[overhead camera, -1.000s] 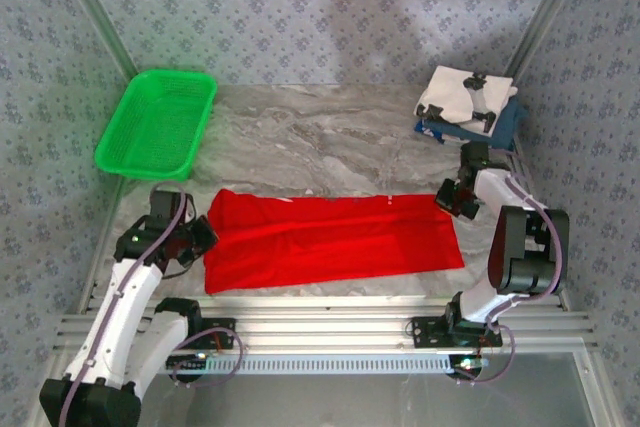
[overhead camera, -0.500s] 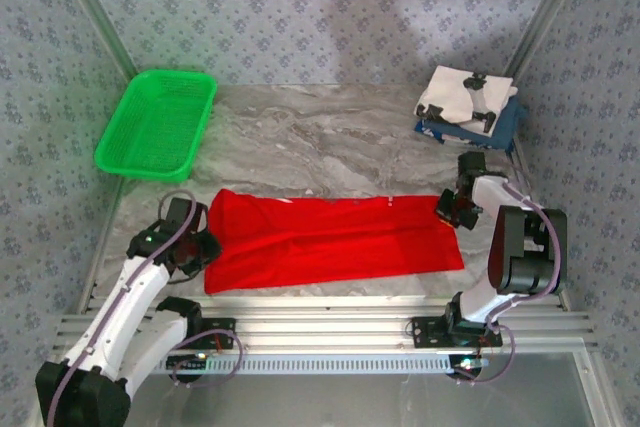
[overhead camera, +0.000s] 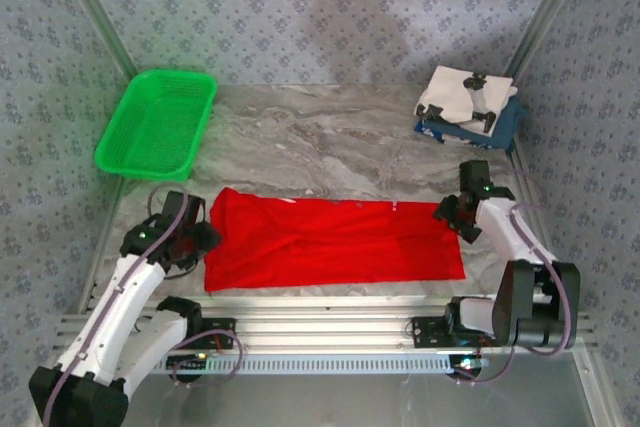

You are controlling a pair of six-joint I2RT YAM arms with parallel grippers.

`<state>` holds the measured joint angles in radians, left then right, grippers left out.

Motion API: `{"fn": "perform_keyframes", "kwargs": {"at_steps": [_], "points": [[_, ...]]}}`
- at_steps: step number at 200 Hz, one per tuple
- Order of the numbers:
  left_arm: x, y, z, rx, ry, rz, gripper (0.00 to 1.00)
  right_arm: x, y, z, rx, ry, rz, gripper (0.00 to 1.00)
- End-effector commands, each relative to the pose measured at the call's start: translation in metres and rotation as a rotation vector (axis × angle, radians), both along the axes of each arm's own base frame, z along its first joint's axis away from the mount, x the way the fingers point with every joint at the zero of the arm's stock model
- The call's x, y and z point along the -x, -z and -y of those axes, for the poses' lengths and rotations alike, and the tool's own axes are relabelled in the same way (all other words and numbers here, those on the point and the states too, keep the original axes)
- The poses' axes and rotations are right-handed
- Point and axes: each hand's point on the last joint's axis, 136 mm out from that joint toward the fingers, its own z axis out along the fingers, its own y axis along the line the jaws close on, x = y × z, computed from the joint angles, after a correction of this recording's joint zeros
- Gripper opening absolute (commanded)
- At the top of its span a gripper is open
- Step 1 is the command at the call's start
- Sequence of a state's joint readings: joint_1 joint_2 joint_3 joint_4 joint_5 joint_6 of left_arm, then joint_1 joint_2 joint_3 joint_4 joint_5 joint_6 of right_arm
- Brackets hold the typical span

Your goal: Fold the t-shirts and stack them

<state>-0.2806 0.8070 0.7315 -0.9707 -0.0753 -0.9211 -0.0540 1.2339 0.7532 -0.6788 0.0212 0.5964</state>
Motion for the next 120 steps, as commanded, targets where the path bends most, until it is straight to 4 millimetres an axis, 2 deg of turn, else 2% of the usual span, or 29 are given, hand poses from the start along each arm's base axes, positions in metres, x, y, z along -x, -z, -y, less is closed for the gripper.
{"fn": "perform_keyframes", "kwargs": {"at_steps": [1,14,24,41,65,86,120], "points": [[-0.039,-0.033,0.032,0.059,0.166,0.142,0.60,-0.017,-0.030,-0.012,-0.011,-0.078,0.138,0.77],[-0.055,-0.040,0.063,0.155,0.299,0.161,0.61,-0.032,-0.044,-0.036,-0.060,-0.197,0.256,0.90],[-0.061,-0.038,0.082,0.220,0.382,0.142,0.62,-0.039,-0.054,-0.052,-0.096,-0.283,0.322,0.94],[-0.062,-0.023,0.096,0.234,0.485,0.031,0.62,-0.041,-0.069,-0.084,-0.156,-0.459,0.386,1.00],[-0.064,-0.006,0.118,0.276,0.622,-0.068,0.60,-0.033,-0.088,-0.117,-0.205,-0.614,0.460,1.00],[-0.065,0.014,0.118,0.210,0.687,-0.181,0.58,-0.023,-0.090,-0.133,-0.253,-0.671,0.463,1.00],[-0.078,0.035,0.118,0.137,0.722,-0.238,0.54,-0.012,-0.085,-0.145,-0.279,-0.700,0.439,1.00]]}}
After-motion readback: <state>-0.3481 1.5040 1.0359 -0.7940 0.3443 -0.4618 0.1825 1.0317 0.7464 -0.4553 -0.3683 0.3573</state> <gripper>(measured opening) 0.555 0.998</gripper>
